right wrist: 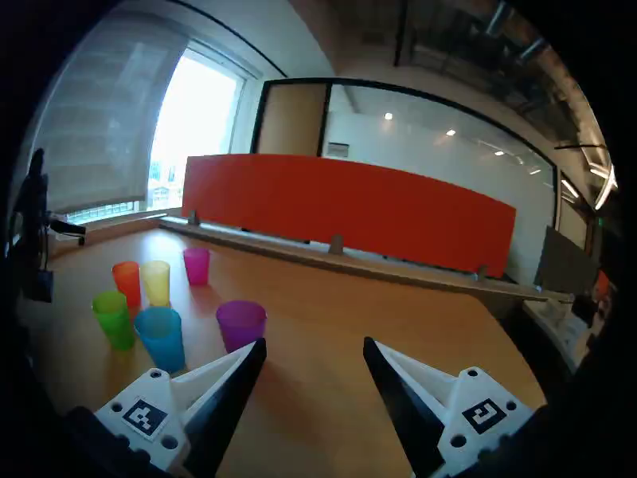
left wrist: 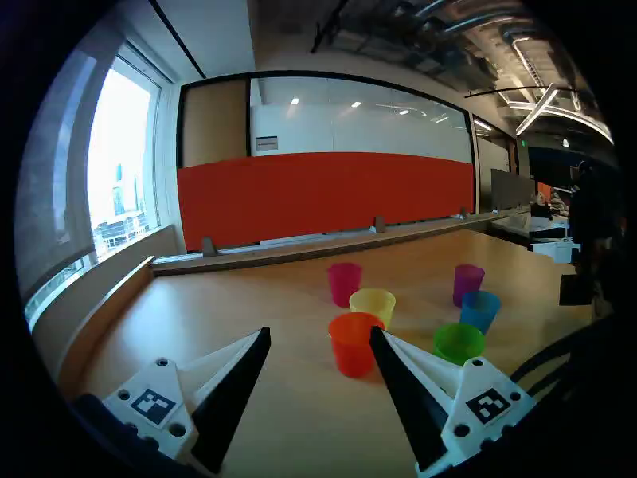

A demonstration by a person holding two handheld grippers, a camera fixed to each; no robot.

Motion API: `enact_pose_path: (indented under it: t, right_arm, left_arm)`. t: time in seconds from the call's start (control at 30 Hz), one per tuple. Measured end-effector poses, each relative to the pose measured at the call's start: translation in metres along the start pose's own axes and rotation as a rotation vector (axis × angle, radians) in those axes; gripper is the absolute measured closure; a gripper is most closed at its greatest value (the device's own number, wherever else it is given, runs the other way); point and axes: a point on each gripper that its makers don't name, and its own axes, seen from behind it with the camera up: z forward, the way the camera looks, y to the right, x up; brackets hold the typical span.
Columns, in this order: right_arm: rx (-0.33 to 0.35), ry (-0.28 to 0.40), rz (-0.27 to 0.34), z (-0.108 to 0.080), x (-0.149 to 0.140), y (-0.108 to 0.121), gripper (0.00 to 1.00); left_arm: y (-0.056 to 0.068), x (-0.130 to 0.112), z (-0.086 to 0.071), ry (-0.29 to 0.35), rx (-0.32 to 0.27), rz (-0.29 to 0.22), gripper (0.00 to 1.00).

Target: Pour water

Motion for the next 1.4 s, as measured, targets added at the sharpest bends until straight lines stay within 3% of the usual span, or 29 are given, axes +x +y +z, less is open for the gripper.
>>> enact_pose_path:
  t: [0.37,0.8,1.2,1.4]
  right_arm:
    - [-0.103,0.100,0.065,-0.001,0.023,0.031,0.06]
    - [-0.224,0.221,0.120,-0.012,0.045,0.057,0.06]
    - [-0.284,0.265,0.192,-0.015,0.051,0.075,0.06]
    - [-0.294,0.276,0.197,-0.016,0.055,0.076,0.06]
  left_arm:
    - [-0.002,0.027,-0.004,0.101,0.033,-0.021,0.08]
    - [-0.016,0.047,-0.010,0.184,0.081,-0.059,0.08]
    - [-0.033,0.062,-0.012,0.253,0.147,-0.086,0.08]
    - [-0.034,0.060,-0.012,0.256,0.150,-0.108,0.08]
